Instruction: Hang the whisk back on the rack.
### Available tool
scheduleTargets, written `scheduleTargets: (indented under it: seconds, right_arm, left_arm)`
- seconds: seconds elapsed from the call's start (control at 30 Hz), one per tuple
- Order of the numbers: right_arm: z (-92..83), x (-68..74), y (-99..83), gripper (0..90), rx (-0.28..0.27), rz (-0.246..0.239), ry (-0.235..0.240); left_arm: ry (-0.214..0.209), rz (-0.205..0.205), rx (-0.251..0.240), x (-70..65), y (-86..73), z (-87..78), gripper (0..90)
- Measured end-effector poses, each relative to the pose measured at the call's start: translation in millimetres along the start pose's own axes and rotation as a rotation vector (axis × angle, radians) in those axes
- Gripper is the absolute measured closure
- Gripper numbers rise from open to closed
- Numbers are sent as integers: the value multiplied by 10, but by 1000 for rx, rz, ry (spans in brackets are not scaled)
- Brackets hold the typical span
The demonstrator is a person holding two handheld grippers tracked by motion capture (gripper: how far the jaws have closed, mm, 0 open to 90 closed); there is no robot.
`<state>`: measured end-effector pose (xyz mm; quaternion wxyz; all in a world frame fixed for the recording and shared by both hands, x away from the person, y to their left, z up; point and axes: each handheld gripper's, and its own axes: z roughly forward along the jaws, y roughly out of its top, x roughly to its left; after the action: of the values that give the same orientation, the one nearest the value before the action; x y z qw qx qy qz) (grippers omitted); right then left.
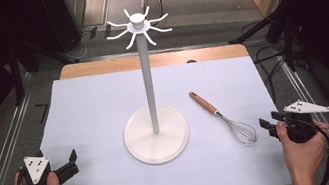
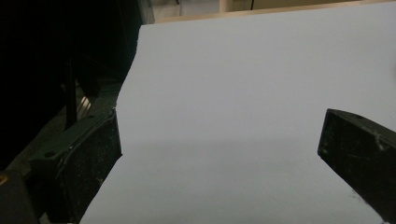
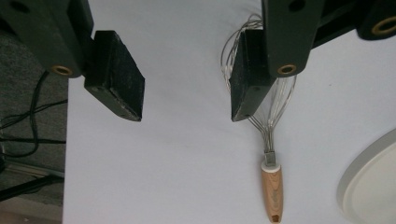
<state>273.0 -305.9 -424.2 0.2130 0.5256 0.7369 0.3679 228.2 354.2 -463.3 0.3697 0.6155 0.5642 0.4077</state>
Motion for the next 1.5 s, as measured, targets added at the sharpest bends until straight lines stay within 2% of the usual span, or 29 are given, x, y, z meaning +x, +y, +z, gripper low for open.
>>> scheduleTargets:
  seconds: [0.03, 0.23, 0.27, 0.33, 0.63, 0.73, 0.93, 1.23, 1.5]
  right_arm:
    - [22, 22, 51, 464, 20, -19, 7]
    - [72, 47, 145, 462, 54, -32, 17]
    - [105, 57, 183, 462, 78, -34, 28]
    - [116, 61, 197, 462, 84, -37, 29]
    - [265, 114, 419, 468, 182, -64, 74]
    - [296, 137, 448, 468, 199, -66, 75]
    - [427, 202, 547, 464, 275, -107, 91]
    - [553, 247, 646, 464, 335, -126, 106]
    - [711, 352, 830, 498, 405, -162, 157]
  left_arm:
    - [1, -8, -3, 1, -1, 1, 1]
    - [-2, 1, 7, -4, 4, 10, 1]
    - [0, 1, 10, -5, 6, 13, 1]
    - [0, -1, 15, -1, 9, 20, 1]
    - [3, -3, 26, 1, 14, 30, 1]
    - [6, -5, 28, 2, 15, 30, 0]
    - [9, -10, 30, 3, 16, 34, 1]
    - [9, -3, 30, -4, 16, 34, 1]
    - [5, -3, 27, -4, 15, 33, 1]
